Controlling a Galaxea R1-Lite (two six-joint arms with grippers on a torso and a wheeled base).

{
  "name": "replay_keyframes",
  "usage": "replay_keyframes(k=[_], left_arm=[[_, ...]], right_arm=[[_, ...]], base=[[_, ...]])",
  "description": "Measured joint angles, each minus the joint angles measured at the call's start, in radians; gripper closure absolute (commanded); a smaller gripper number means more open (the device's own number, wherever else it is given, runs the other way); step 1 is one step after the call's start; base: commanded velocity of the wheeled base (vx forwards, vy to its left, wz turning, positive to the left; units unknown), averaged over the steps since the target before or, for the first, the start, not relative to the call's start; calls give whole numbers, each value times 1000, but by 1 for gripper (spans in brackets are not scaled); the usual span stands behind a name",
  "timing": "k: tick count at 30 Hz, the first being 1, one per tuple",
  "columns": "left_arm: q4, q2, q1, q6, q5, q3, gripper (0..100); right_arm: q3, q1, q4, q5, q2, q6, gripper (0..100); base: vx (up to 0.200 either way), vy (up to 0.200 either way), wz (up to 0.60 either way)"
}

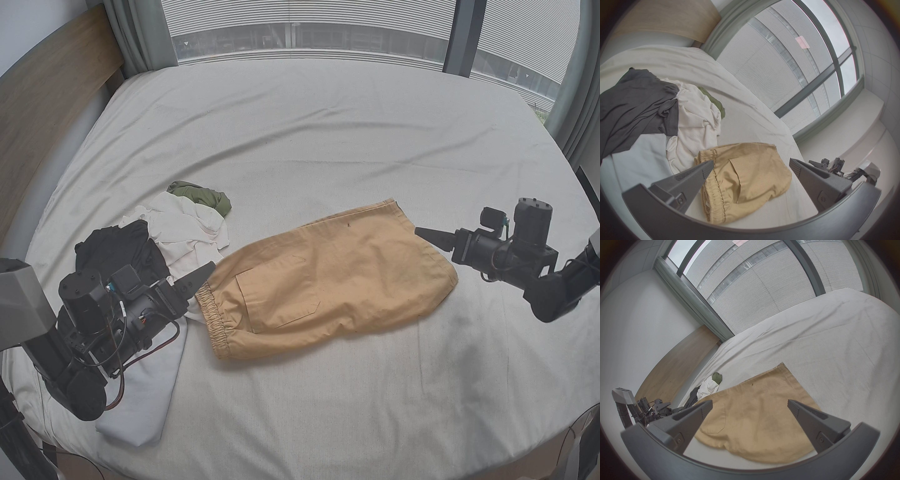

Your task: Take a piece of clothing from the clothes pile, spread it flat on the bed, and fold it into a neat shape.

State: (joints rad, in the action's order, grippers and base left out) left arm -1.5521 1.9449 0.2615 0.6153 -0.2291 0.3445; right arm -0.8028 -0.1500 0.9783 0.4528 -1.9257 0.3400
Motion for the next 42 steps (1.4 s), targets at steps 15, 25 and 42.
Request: replay_keyframes(k=[15, 25, 42], left_arm=[[-1, -74, 44, -389, -24, -133, 0], [0, -82, 43, -481, -11, -160, 0], [0, -84, 39, -481, -12, -170, 0]], right_arm=[[216, 16, 323, 8, -40, 42, 0], [245, 20, 164, 3, -46, 49, 0], [246, 57, 157, -1, -126, 91, 0]], base=[[0, 0, 0], [0, 0, 0], [0, 0, 0]])
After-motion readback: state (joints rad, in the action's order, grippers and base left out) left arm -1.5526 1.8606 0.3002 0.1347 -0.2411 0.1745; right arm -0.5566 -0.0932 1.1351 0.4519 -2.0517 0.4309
